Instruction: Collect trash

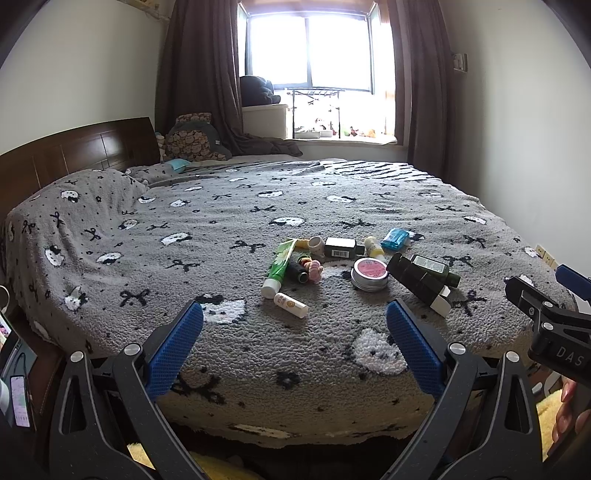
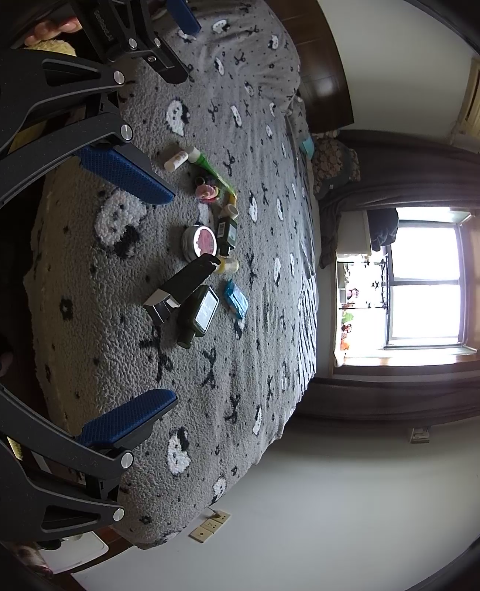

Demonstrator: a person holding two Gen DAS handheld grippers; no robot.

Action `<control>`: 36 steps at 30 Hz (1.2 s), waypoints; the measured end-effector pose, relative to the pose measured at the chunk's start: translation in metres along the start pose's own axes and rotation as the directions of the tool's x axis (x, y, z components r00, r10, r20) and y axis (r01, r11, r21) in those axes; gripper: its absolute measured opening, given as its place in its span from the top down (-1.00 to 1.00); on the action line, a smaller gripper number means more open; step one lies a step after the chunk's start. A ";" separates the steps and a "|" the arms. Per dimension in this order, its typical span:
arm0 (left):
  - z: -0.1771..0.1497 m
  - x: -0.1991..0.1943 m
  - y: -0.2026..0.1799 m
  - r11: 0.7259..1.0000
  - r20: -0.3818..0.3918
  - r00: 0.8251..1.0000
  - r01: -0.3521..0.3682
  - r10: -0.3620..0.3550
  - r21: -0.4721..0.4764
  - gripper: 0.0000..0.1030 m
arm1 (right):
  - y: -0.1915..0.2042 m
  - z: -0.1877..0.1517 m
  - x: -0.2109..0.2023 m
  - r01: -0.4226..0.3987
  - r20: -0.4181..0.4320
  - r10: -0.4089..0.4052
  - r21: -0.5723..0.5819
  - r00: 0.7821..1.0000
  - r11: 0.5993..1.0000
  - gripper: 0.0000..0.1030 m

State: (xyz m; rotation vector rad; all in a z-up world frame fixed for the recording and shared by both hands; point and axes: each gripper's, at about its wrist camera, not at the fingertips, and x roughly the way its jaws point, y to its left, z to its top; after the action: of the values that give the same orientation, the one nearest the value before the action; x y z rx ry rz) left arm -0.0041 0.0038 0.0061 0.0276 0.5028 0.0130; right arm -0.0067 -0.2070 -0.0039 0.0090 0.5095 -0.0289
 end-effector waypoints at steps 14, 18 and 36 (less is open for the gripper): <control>0.000 -0.001 0.001 1.000 0.000 1.000 -0.001 0.001 0.001 -0.84 | 0.002 -0.001 0.000 0.009 0.017 -0.009 -0.003 1.000 1.000 -0.94; 0.000 -0.001 0.000 1.000 0.000 1.000 -0.001 0.001 0.002 -0.84 | 0.000 -0.001 -0.001 0.010 0.038 -0.010 -0.013 0.999 1.000 -0.94; -0.013 0.017 0.005 1.000 -0.019 1.000 -0.002 0.002 0.010 -0.84 | -0.002 -0.007 0.010 -0.066 0.033 0.066 0.011 0.997 0.998 -0.94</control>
State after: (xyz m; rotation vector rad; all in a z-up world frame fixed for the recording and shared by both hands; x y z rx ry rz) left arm 0.0049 0.0091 -0.0132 0.0373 0.5223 0.0128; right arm -0.0019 -0.2093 -0.0149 0.0371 0.4762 0.0325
